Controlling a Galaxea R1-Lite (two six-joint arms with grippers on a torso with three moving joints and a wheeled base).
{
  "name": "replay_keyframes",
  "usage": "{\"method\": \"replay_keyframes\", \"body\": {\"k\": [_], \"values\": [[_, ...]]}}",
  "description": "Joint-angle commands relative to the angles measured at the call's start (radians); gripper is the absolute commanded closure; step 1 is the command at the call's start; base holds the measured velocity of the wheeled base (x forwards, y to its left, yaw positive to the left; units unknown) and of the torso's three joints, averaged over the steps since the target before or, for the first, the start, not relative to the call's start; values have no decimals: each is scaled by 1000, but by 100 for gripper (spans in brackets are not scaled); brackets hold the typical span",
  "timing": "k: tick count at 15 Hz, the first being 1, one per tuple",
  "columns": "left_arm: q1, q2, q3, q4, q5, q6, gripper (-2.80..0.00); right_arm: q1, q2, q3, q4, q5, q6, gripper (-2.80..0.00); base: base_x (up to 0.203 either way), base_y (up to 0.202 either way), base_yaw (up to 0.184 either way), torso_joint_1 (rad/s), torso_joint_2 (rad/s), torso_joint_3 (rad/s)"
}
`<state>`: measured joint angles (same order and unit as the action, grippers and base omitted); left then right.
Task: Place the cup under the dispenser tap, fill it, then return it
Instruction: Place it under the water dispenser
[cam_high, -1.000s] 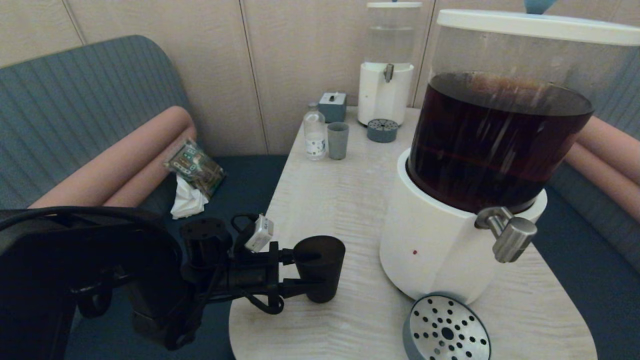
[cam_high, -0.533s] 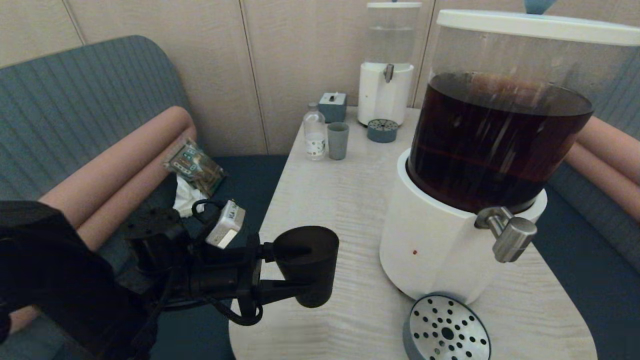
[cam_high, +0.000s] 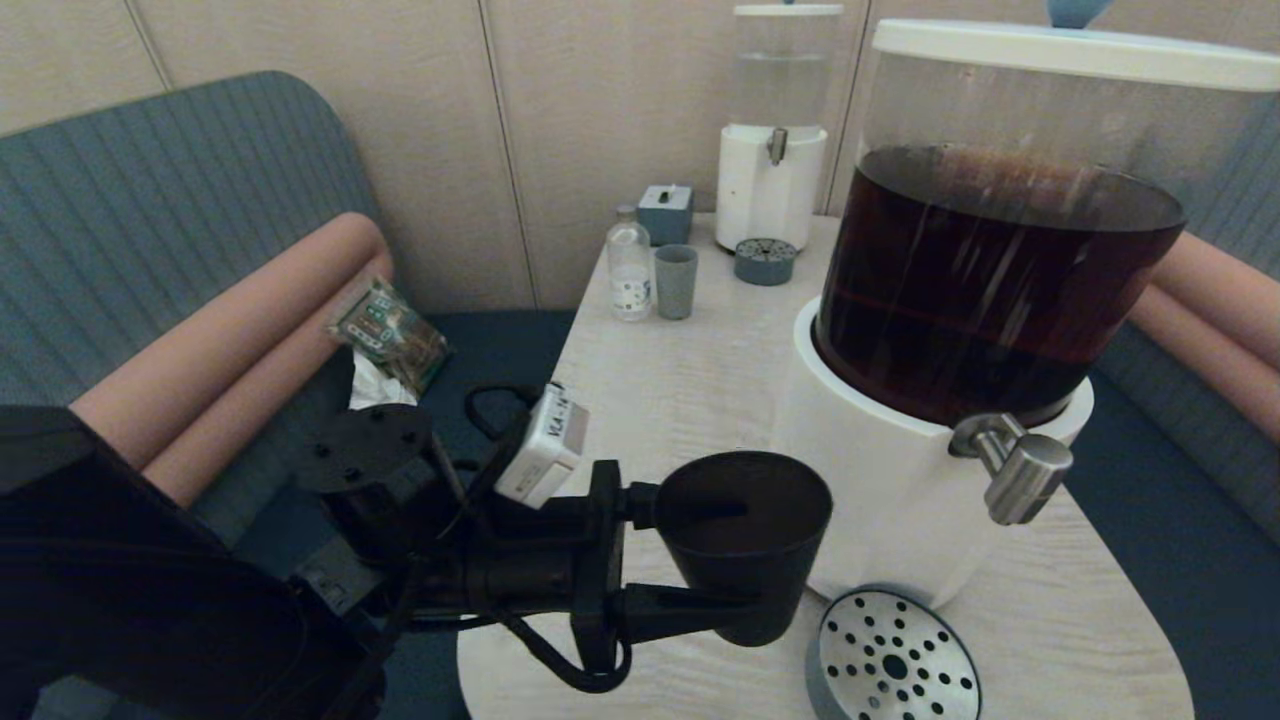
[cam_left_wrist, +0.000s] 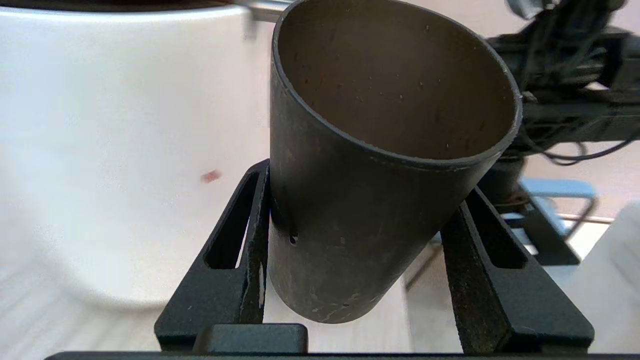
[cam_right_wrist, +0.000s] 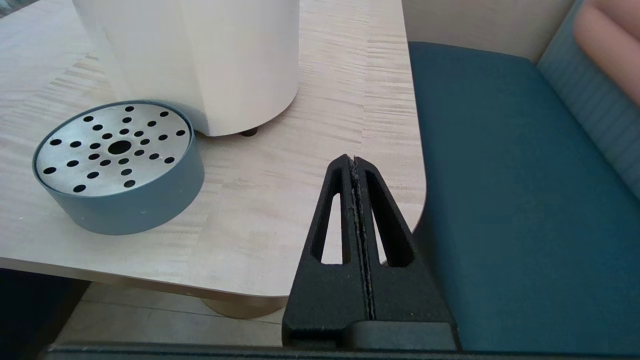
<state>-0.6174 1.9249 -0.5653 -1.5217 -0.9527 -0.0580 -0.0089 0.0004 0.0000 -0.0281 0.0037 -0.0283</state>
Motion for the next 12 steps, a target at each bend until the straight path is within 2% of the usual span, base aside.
{"method": "replay_keyframes", "body": {"k": [1,6,12], "values": [[-49,75,-36,-8,0,-5,0,0,0,9,-1,1,-1,0,0,0,0,0,0,0],[-96,211,-129,-8,3,-4,0,0,0,9,-1,1,-1,0,0,0,0,0,0,0],[-132,233,-179,-8,15,-5,0,0,0,9,-1,1,-1,0,0,0,0,0,0,0]]}}
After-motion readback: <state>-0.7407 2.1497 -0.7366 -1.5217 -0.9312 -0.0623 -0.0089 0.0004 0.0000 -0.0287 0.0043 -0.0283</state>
